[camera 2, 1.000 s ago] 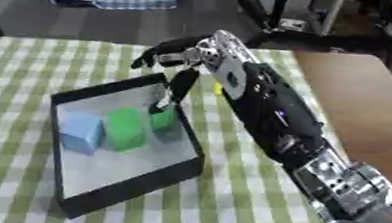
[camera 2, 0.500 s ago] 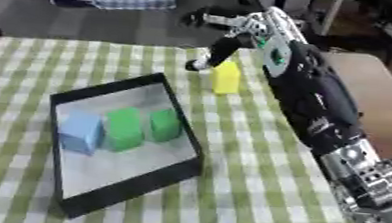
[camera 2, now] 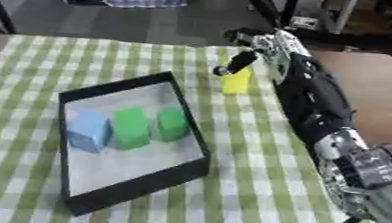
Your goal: Pick up objects on the table and place them in the box.
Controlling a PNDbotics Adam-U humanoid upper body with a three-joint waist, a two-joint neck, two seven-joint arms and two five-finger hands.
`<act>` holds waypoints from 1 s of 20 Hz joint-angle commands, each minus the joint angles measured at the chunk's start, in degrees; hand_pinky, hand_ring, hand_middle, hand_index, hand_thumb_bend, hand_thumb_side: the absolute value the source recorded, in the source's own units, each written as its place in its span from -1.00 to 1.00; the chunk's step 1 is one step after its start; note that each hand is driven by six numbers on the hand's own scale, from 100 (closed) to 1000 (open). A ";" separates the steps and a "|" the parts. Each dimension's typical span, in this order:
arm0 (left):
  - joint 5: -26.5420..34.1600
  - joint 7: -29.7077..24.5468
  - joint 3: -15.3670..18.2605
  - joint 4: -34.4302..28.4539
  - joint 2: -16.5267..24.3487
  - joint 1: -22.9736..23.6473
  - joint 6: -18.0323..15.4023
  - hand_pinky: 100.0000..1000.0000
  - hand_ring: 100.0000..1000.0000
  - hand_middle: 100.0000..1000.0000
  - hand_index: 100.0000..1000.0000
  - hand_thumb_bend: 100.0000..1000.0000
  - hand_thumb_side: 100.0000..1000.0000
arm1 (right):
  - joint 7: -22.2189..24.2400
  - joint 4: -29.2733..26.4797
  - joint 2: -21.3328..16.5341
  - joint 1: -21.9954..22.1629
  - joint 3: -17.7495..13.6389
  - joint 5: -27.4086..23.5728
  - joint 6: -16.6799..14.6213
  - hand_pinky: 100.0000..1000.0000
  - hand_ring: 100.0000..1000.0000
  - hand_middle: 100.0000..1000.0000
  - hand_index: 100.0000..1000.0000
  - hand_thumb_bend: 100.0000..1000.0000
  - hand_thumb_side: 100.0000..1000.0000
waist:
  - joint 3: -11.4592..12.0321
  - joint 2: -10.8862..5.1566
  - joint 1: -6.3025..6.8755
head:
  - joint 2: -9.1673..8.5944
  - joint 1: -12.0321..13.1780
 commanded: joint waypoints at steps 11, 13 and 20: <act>0.46 -0.31 0.04 -0.90 0.42 -1.29 -0.16 0.37 0.29 0.33 0.76 0.24 0.58 | -0.68 3.91 -0.39 -1.09 -0.97 4.66 3.09 0.81 0.87 0.80 0.98 -0.20 -0.27 | 0.90 0.55 0.97 | -1.50 -1.41; 0.48 -0.29 0.08 -0.88 0.40 -1.24 -0.15 0.37 0.29 0.33 0.76 0.24 0.58 | -0.68 4.47 -0.42 -0.92 -1.04 5.50 3.47 0.77 0.82 0.78 0.96 -0.29 -0.34 | 1.00 0.58 0.98 | -1.59 -1.54; 0.50 -0.26 0.13 -0.83 0.37 -1.16 -0.13 0.37 0.29 0.32 0.76 0.24 0.59 | -3.99 4.28 -0.81 -0.61 -1.63 6.23 4.15 0.12 0.02 0.16 0.37 -1.00 -0.91 | 0.97 0.63 0.83 | -1.48 -1.40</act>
